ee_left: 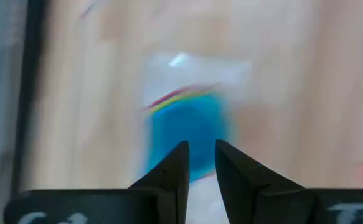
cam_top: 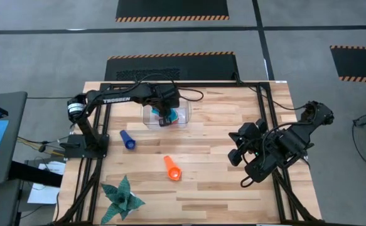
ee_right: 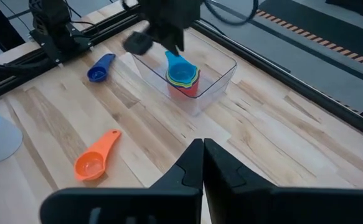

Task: Nest measuring cups in basket
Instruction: Stack the orange measuring cup on top of the light blue measuring cup into the transparent bin

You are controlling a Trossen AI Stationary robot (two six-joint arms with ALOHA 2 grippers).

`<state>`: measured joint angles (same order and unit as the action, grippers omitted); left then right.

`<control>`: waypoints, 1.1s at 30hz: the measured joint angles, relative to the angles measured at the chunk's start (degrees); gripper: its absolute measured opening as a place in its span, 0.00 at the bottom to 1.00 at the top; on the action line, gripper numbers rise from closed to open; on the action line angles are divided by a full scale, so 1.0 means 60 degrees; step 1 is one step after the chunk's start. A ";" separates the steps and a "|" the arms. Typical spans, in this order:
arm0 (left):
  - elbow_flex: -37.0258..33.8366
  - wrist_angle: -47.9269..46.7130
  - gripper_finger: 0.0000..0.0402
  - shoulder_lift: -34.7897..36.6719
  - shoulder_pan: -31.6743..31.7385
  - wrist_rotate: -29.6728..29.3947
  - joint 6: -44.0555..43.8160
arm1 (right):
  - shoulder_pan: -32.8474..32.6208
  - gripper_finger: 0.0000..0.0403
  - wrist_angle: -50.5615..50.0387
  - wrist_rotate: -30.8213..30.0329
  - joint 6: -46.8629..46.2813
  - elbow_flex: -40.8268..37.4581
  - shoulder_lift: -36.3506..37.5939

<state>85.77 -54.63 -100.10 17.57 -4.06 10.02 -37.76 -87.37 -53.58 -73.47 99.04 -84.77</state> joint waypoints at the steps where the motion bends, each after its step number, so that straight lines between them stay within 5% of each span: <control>1: 0.0254 -0.0098 0.16 0.0011 -0.0188 0.0638 -0.0411 | 0.0000 0.07 0.0000 0.0000 0.0002 0.0000 0.0000; 4: 0.0499 -0.0111 0.15 0.0011 -0.0961 0.2798 -0.0958 | 0.0000 0.06 -0.0004 0.0000 0.0073 0.0000 0.0000; 6: 0.0489 -0.0164 0.15 -0.0025 -0.1667 0.3385 -0.1116 | -0.0004 0.06 0.0000 0.0047 0.0076 0.0000 0.0000; 19: 0.0478 0.0011 0.15 -0.0069 -0.5692 0.0797 -0.3867 | -0.0011 0.06 -0.0117 0.1282 0.0601 -0.0004 0.0004; 23: 0.0478 -0.1443 0.15 0.0055 -0.6365 0.0799 -0.4797 | -0.0018 0.06 -0.0106 0.1172 0.1381 0.0000 -0.0048; 28: 0.0478 -0.3749 0.15 0.0128 -0.7000 0.0158 -0.5363 | 0.0187 0.06 0.0324 -0.0368 0.2654 -0.0306 -0.0608; 33: 0.0478 -0.5712 0.15 0.0549 -0.7459 -0.0797 -0.4791 | 0.1044 0.05 0.1742 0.0348 0.2852 -0.1128 -0.1640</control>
<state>88.64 -88.91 -96.80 -27.19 -8.84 -18.73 -31.49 -76.92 -51.50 -56.36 92.28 -94.61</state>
